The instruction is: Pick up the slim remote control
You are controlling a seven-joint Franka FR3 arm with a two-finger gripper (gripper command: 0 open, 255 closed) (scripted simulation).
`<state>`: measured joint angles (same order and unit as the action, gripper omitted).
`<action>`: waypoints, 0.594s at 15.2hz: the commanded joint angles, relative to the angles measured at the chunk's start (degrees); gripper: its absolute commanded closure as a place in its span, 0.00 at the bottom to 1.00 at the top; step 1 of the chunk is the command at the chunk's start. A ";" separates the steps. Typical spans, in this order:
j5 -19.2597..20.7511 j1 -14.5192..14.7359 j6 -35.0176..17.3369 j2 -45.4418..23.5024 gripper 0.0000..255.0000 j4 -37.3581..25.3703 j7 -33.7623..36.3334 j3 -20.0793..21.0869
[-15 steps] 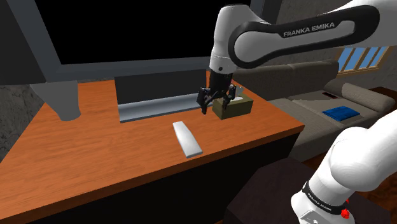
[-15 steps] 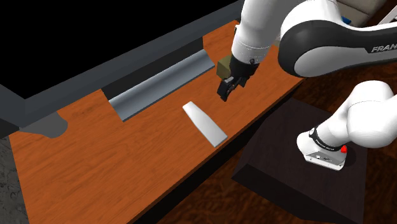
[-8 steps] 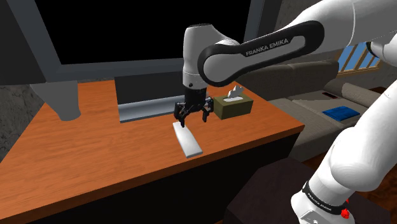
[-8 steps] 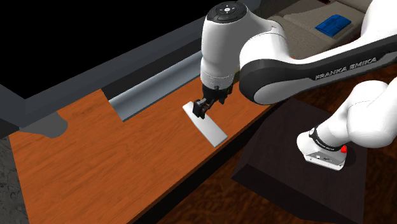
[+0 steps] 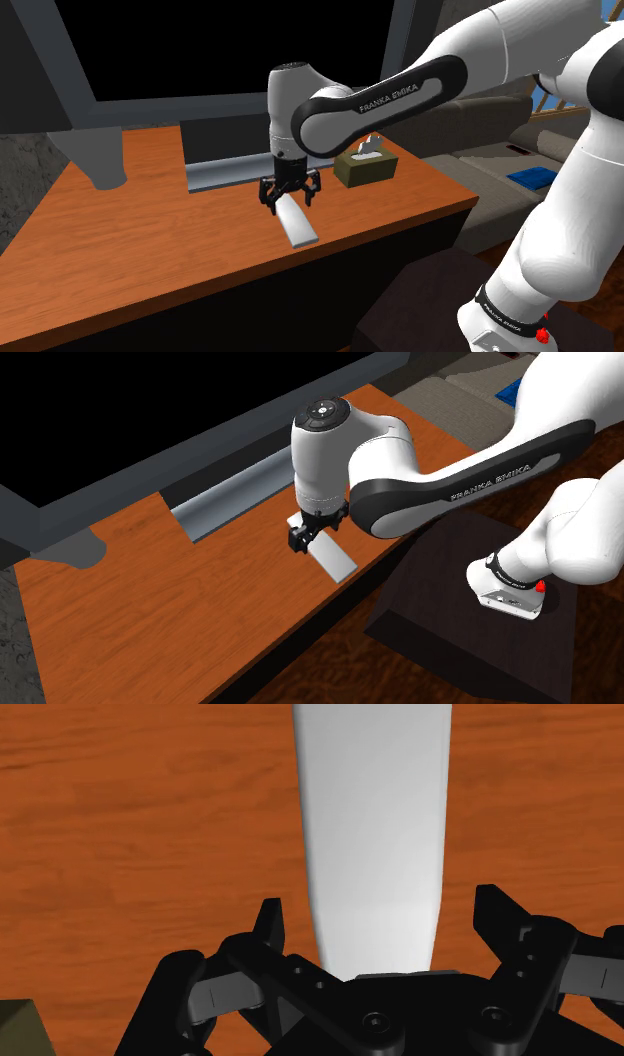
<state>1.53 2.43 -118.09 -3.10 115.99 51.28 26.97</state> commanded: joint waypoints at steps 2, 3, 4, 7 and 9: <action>0.79 0.11 -2.63 -1.42 0.00 1.35 0.53 -0.02; 0.78 0.11 -2.63 -1.41 0.00 1.36 0.52 -0.02; 0.79 0.11 -2.63 -1.42 0.00 1.35 0.53 -0.02; 0.78 0.11 -2.68 -1.42 1.00 1.40 0.53 -0.02; 0.78 0.12 -2.69 -1.41 1.00 1.43 0.55 -0.02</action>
<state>2.30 2.53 -120.77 -4.42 117.37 51.82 26.95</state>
